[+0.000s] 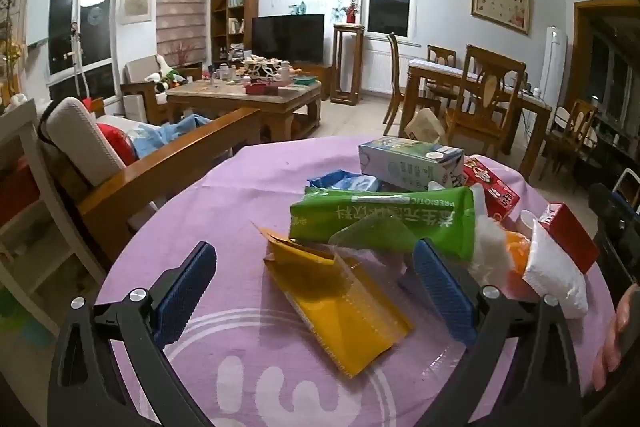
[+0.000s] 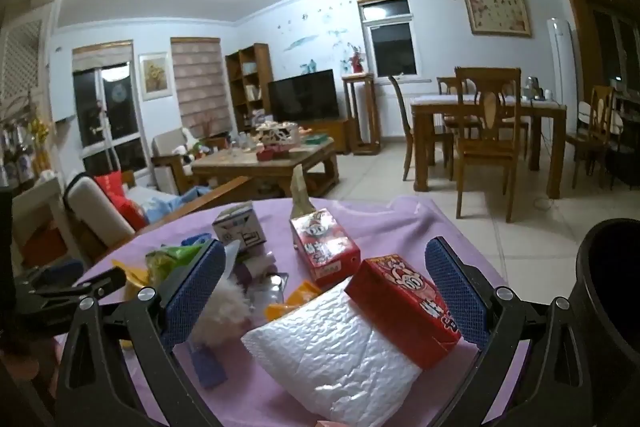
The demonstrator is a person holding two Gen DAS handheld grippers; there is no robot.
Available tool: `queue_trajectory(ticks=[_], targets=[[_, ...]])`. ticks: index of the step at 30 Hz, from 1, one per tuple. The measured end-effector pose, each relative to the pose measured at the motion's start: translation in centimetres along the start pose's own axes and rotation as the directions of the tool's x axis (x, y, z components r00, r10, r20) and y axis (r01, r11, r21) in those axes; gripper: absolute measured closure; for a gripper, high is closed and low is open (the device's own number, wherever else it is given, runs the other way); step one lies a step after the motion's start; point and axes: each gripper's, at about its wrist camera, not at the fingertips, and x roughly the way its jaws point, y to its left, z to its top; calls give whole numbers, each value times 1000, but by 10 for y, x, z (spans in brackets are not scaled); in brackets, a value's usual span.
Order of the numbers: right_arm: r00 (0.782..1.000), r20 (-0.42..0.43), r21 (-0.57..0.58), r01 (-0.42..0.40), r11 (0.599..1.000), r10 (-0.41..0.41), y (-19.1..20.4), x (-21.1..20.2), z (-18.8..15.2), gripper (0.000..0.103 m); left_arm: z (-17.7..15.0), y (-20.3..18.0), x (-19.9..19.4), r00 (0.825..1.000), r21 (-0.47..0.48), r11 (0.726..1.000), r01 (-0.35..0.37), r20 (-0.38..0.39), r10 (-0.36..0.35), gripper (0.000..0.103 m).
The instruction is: Collect trash
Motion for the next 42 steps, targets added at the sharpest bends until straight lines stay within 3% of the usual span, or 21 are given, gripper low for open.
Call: queue_trajectory(ticks=[2, 7, 14, 18, 26, 42], targets=[[1000, 10, -12, -5, 1000, 5, 11, 2, -17, 4, -4, 9, -2, 1000, -16, 1000, -9, 3, 9, 5], [1000, 26, -15, -14, 1000, 15, 13, -3, -18, 4, -7, 25, 1, 999, -31, 999, -35, -17, 34, 5], [999, 27, -20, -23, 1000, 24, 14, -3, -18, 4, -9, 19, -11, 997, 10, 998, -64, 36, 63, 5], [999, 40, -29, -26, 999, 27, 15, -5, -18, 4, -8, 19, -14, 998, 8, 999, -50, 46, 50, 5], [998, 49, -37, -36, 999, 38, 17, -8, -19, 4, -7, 36, -8, 999, -92, 995, 30, 29, -27, 5], [998, 49, -39, -36, 999, 38, 18, -9, -19, 4, -10, 32, -7, 999, -77, 997, 18, 29, -16, 5]])
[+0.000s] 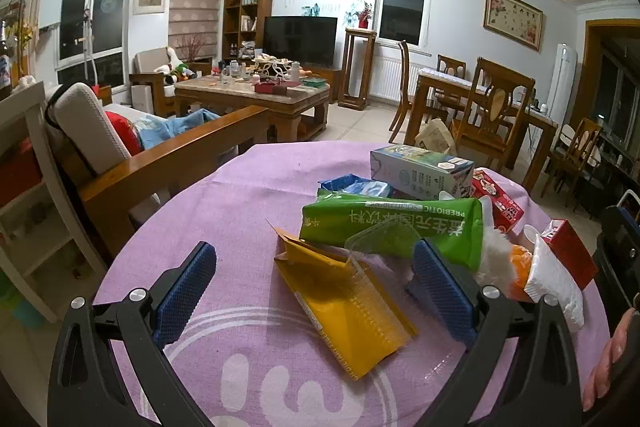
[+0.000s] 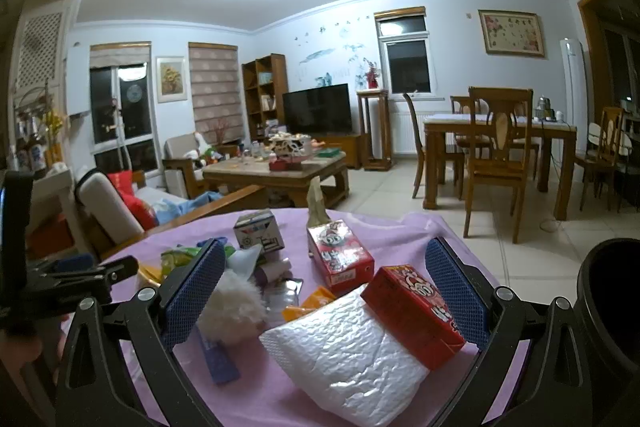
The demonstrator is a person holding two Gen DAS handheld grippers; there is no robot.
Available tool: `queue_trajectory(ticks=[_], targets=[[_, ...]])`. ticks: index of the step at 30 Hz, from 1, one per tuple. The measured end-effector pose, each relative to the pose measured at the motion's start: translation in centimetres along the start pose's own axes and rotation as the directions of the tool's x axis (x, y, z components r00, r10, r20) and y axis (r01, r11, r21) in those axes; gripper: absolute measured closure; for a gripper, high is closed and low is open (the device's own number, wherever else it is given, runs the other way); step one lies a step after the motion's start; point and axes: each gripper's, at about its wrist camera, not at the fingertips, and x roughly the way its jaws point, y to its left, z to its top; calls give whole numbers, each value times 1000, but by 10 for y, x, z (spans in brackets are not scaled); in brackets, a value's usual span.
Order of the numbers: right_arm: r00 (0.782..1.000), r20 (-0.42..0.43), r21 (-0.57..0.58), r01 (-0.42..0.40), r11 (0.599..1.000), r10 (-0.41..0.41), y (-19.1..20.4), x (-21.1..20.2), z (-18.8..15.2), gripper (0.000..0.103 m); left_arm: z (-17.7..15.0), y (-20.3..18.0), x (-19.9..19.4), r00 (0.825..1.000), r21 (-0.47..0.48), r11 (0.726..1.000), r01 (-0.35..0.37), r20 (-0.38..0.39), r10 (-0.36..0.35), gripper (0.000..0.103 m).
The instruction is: Collect trash
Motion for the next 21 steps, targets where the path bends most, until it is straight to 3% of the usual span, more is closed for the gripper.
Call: queue_trajectory(ticks=[21], targets=[[1000, 2, 0, -1, 1000, 1, 1, 0, -1, 4, 1, 2, -2, 1000, -1, 1000, -10, -2, 10, 5]])
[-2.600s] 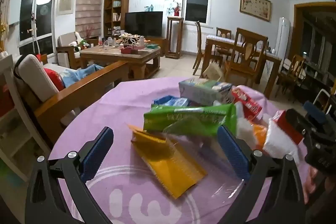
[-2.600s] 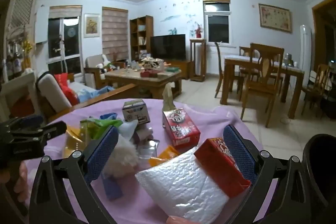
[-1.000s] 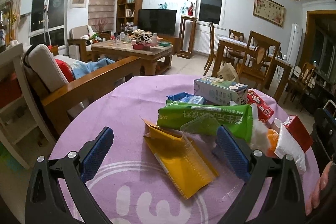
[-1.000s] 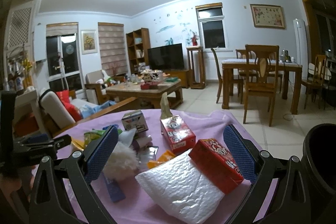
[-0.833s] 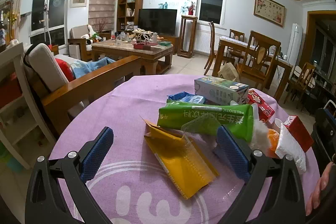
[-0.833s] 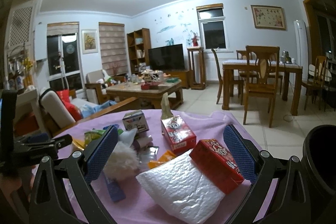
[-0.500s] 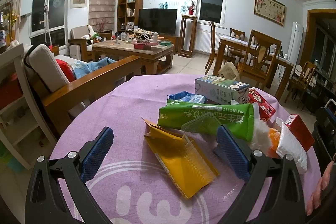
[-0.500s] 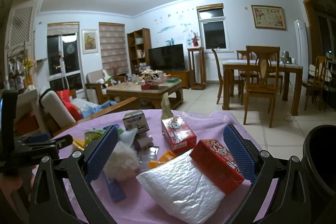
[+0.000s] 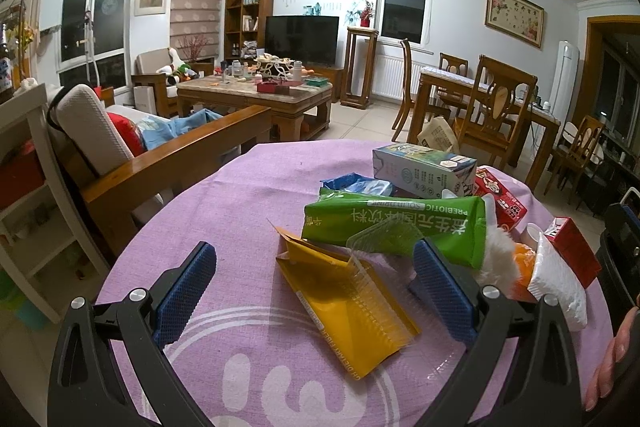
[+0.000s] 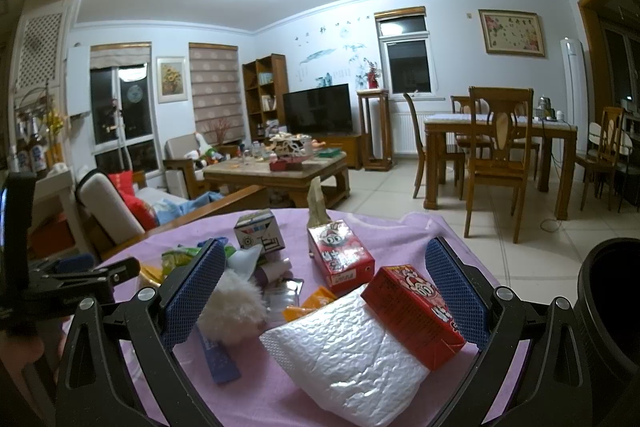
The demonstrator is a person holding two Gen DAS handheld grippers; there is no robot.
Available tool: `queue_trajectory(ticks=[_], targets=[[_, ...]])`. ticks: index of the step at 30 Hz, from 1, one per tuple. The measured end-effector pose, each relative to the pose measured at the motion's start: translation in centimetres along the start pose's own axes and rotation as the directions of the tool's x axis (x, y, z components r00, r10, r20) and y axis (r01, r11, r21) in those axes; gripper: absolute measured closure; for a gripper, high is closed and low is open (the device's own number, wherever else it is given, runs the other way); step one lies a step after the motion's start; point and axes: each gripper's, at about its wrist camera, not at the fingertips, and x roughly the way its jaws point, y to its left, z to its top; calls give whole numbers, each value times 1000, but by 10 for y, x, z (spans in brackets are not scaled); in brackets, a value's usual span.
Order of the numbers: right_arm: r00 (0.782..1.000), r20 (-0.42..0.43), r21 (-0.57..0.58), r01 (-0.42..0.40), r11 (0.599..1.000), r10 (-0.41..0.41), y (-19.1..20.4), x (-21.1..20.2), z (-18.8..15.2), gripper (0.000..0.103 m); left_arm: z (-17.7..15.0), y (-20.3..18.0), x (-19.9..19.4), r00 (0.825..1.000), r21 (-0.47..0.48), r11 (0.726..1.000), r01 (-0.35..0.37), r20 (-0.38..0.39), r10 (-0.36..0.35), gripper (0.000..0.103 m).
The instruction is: Collect trash
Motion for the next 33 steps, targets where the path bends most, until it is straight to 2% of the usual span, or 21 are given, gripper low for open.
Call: queue_trajectory(ticks=[9, 13, 16, 18, 19, 21, 24, 28, 29, 31, 32, 33], targets=[[1000, -2, 1, -6, 1000, 6, 1, 0, -1, 4, 0, 0, 0, 1000, -1, 1000, -1, -1, 1, 5], [1000, -22, 17, -11, 1000, 12, 2, 4, -1, 4, -1, 6, -4, 1000, -23, 1000, 20, 1, -20, 5], [995, -95, 78, -35, 996, 42, -3, 17, -2, 4, -1, 20, -5, 995, -75, 993, 93, -18, -95, 5], [985, -160, 97, -56, 994, 71, -12, 26, -2, 4, -2, 31, -2, 984, -104, 982, 159, -65, -166, 5], [979, -192, 69, -52, 996, 64, -14, 30, 1, 4, -2, 37, -3, 974, -91, 975, 204, -85, -211, 5], [968, -226, 54, -95, 994, 105, -18, 40, 15, 4, -2, 46, -7, 969, -42, 973, 226, -96, -229, 5], [932, -307, 70, -180, 981, 193, -15, 61, 53, 4, 3, 58, -10, 956, 30, 961, 275, -114, -270, 5], [844, -445, 111, -278, 954, 298, 11, 111, 93, 4, 13, 65, 0, 931, 70, 938, 339, -168, -324, 5], [830, -467, 99, -292, 951, 304, 21, 126, 98, 4, 13, 66, 3, 924, 61, 935, 349, -187, -333, 5], [817, -505, 61, -289, 956, 279, 37, 148, 101, 5, 13, 66, 10, 906, 21, 926, 376, -219, -362, 5], [800, -538, 42, -289, 956, 266, 48, 166, 100, 5, 11, 66, 13, 891, -6, 917, 399, -236, -389, 5], [774, -575, 47, -291, 956, 264, 54, 180, 99, 6, 10, 65, 14, 880, -19, 911, 413, -250, -404, 5]])
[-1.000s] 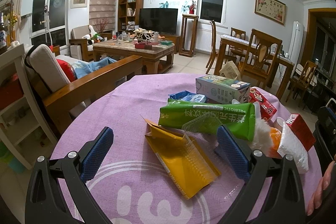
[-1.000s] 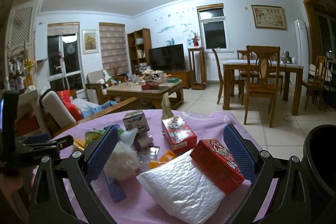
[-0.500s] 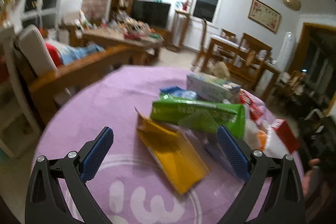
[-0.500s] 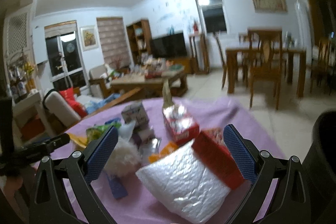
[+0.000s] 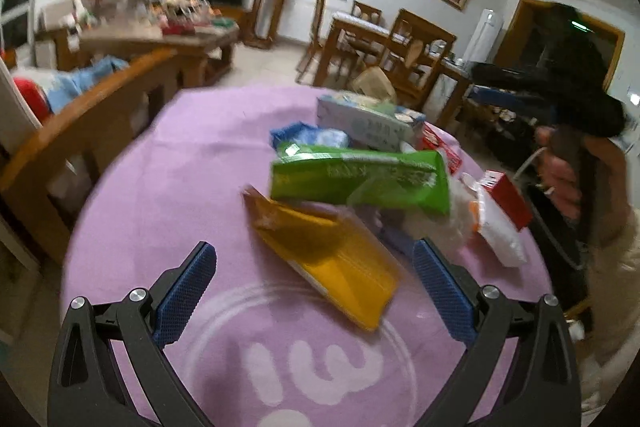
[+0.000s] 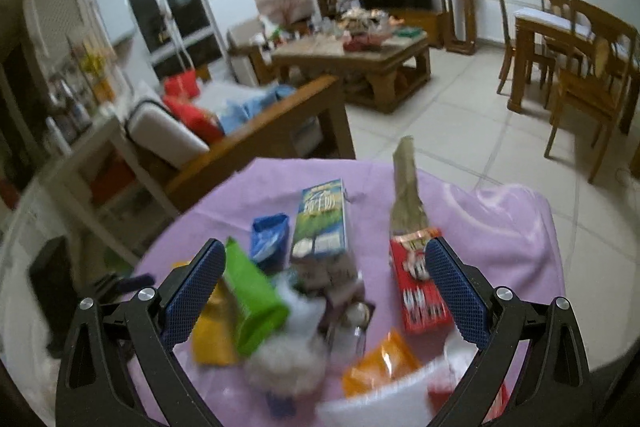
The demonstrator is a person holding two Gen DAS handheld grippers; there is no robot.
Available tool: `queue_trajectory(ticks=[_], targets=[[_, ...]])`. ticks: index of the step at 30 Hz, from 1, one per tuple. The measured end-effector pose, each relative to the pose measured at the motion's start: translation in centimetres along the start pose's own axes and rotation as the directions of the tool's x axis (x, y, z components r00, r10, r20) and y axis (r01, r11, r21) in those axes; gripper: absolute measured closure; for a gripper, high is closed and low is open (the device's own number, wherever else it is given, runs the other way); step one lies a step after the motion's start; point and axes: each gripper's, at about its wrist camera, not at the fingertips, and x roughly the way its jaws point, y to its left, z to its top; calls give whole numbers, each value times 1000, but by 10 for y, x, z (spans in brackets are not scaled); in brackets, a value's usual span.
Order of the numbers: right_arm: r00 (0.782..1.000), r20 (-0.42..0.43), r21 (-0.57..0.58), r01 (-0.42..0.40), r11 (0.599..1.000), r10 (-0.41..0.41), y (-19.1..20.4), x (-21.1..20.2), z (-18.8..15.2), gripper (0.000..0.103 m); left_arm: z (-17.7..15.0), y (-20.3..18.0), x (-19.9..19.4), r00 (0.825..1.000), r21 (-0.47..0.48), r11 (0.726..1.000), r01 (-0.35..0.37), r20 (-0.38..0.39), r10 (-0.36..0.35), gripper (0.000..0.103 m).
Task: Collect trash
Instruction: 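Grasp the milk carton with the right tool while the left tool grasps the clear plastic tray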
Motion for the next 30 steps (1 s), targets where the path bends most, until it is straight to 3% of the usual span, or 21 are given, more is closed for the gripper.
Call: queue_trajectory(ticks=[3, 7, 11, 13, 14, 15, 21, 26, 30], targets=[[994, -109, 20, -20, 1000, 22, -1, 36, 12, 14, -4, -7, 5, 999, -18, 1000, 22, -27, -22, 5], [978, -203, -27, 44, 999, -48, 6, 70, 19, 33, -5, -23, 7, 998, -23, 998, 55, -17, -55, 5], [957, -278, -89, 59, 994, -82, 13, 97, 15, 37, -4, -37, 18, 998, -33, 998, 50, -37, -52, 6], [951, -291, -119, 73, 990, -105, 15, 105, 12, 45, -3, -39, 22, 997, -59, 996, 65, -37, -67, 11], [949, -290, -135, 83, 987, -120, 16, 106, 10, 49, -3, -39, 23, 997, -73, 995, 72, -35, -75, 21], [950, -284, -144, 90, 986, -128, 17, 106, 7, 51, -3, -39, 26, 996, -89, 994, 70, -42, -74, 38], [974, -214, -101, 51, 994, -72, 4, 87, 2, 53, -10, -33, 48, 994, -156, 988, 20, -102, -36, 85], [994, -85, 10, -62, 998, 62, -17, 29, -11, 53, -16, -31, 39, 996, -168, 986, 18, -78, -32, 95], [979, 64, 105, -202, 974, 196, -36, -32, -36, 53, -20, -31, 23, 998, -176, 983, 47, -38, -54, 96]])
